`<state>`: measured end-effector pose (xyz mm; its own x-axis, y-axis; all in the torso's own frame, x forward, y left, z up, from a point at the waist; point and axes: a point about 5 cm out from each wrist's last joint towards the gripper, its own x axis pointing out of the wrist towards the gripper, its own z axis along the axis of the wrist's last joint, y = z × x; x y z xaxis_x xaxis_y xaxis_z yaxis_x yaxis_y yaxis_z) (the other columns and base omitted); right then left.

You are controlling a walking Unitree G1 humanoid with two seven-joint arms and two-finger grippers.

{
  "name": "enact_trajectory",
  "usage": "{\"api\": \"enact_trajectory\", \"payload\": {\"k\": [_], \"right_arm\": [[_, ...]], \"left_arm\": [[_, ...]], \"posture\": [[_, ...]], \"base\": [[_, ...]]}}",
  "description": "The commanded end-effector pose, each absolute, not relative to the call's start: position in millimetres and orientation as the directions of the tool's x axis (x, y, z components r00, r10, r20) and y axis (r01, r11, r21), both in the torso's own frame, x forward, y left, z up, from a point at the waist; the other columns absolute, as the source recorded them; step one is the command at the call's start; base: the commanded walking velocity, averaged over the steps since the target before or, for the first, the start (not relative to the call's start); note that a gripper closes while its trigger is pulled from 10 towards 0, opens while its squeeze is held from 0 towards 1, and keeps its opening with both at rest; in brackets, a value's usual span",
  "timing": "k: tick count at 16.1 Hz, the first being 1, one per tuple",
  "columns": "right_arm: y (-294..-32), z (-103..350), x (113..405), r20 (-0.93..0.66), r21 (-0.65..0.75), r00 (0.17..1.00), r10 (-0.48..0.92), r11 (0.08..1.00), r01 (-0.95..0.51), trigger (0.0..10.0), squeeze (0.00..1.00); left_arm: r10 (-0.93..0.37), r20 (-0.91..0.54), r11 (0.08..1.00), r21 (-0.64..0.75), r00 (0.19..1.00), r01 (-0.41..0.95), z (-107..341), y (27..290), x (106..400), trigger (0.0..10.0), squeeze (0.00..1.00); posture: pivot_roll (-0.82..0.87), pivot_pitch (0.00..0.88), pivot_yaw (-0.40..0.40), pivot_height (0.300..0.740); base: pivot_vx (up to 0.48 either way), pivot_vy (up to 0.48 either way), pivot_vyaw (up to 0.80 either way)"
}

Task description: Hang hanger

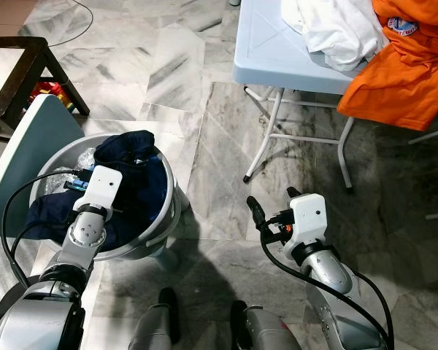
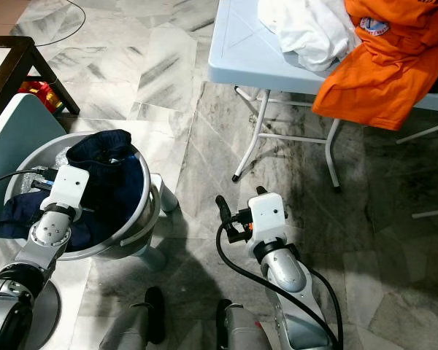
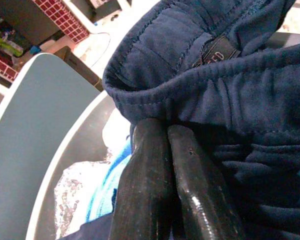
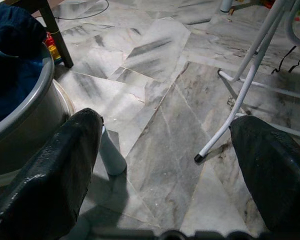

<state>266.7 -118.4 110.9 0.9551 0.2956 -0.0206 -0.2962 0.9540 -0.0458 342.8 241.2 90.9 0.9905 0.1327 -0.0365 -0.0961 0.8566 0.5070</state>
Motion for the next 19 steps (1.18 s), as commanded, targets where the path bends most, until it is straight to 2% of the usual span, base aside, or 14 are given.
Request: {"api": "enact_trajectory", "payload": {"k": [1,7,16,19], "right_arm": [[-120,110,264,-0.029,-0.049,0.956,0.291,0.955,-0.292,10.0,0.00],[-119,109,264,-0.032,-0.047,0.953,0.303,0.952,-0.304,10.0,0.00],[-115,108,267,-0.033,-0.047,0.946,0.322,0.945,-0.324,10.0,0.00],[-117,106,266,-0.038,-0.051,0.946,0.322,0.945,-0.323,10.0,0.00]], "left_arm": [[0.144,-0.073,0.854,0.512,0.987,-0.087,82,243,338,0.0,0.00],[0.189,-0.017,0.855,0.494,0.982,-0.156,80,249,330,0.0,0.00],[0.146,0.066,0.888,0.431,0.987,-0.160,76,236,320,0.0,0.00],[0.211,0.136,0.859,0.446,0.968,-0.250,73,249,301,0.0,0.00]], "posture": [[-0.14,0.313,-0.040,0.740],[-0.13,0.311,-0.049,0.740],[-0.10,0.303,-0.049,0.740],[-0.09,0.298,-0.054,0.740]], "base": [[0.000,0.000,0.00],[0.000,0.000,0.00],[0.000,0.000,0.00],[0.000,0.000,0.00]]}}
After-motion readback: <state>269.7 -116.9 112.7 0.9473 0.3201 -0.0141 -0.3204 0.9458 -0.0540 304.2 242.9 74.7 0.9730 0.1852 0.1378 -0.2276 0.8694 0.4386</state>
